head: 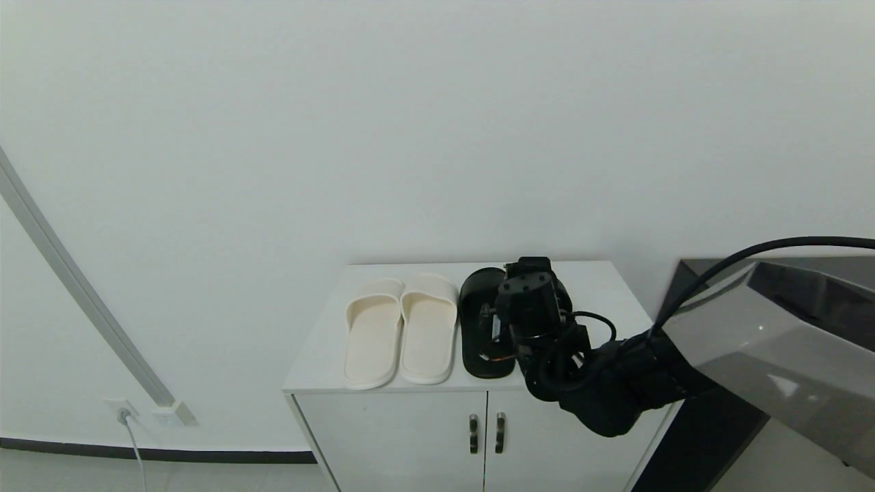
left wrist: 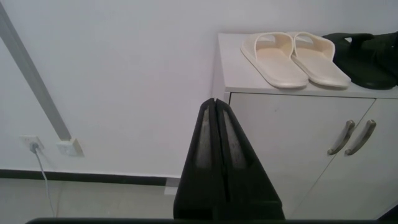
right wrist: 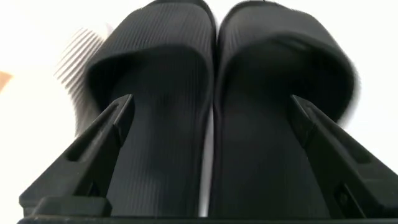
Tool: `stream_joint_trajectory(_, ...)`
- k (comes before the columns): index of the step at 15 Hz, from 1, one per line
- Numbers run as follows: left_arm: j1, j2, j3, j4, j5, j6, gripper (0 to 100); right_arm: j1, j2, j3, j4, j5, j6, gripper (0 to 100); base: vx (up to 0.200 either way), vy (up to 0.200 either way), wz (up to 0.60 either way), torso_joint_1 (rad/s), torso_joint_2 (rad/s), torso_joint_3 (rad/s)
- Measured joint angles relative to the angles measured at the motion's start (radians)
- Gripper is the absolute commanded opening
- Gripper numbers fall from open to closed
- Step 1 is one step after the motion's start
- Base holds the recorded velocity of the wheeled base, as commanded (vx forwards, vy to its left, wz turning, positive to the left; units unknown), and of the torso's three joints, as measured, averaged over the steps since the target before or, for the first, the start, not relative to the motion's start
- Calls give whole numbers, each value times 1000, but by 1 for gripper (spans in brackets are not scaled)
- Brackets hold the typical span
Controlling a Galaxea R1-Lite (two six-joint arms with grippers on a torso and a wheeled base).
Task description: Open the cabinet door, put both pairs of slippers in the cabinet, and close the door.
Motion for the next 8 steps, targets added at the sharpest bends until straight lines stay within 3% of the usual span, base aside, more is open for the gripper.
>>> stream_joint_trajectory(8, 0, 0, 0, 0, 0, -1, 0, -71, 120, -138, -1, 0, -42, 100, 0, 0, 0, 0, 0, 0)
